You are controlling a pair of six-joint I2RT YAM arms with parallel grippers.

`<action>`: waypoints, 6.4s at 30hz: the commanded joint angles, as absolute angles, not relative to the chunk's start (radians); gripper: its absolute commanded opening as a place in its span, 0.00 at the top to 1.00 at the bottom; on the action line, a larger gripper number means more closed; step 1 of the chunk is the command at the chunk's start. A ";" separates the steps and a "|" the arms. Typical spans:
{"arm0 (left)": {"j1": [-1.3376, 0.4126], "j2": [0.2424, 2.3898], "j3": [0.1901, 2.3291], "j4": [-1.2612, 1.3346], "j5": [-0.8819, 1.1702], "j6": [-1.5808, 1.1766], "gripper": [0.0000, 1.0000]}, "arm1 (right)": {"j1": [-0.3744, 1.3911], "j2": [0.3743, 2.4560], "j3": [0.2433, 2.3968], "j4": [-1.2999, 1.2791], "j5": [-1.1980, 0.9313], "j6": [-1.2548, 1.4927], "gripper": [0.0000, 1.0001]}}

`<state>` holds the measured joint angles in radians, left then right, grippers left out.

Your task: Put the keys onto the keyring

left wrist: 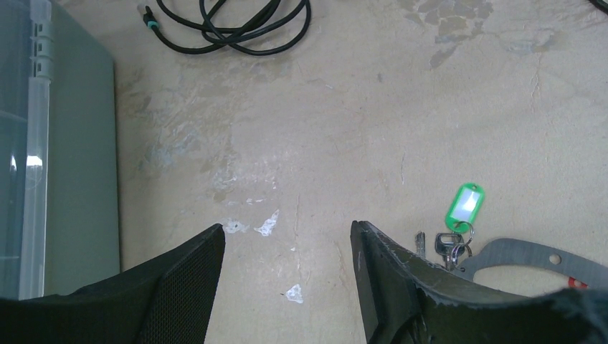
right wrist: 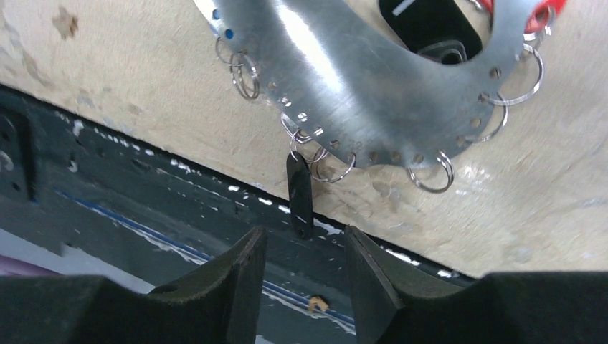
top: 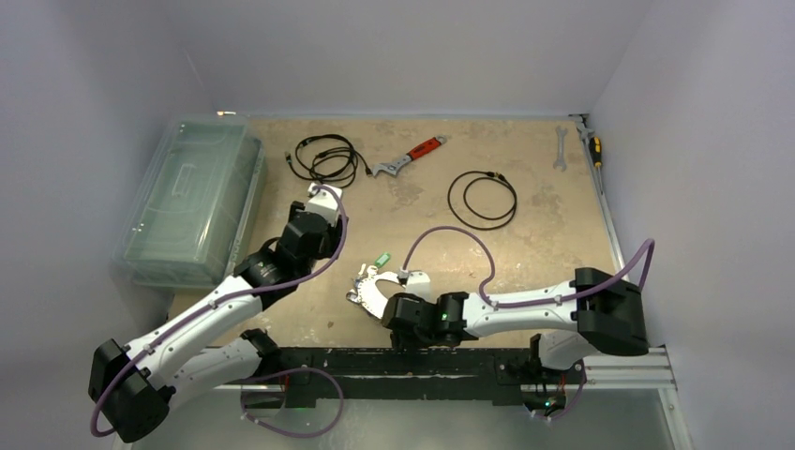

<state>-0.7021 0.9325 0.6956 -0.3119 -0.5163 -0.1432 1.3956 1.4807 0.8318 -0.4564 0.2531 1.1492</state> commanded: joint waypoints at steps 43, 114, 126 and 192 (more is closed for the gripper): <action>-0.696 0.824 0.702 -0.284 -0.433 -0.164 0.36 | 1.392 1.515 0.753 -0.420 0.490 1.704 0.71; -0.697 0.839 0.695 -0.288 -0.393 -0.146 0.36 | 1.391 1.505 0.808 -0.480 0.682 1.578 0.95; -0.698 0.838 0.700 -0.283 -0.359 -0.134 0.36 | 1.390 1.461 0.809 -0.491 0.705 1.541 1.00; -0.894 1.028 0.260 1.145 0.098 -0.707 0.44 | 1.043 1.058 1.043 -0.254 0.466 0.855 1.00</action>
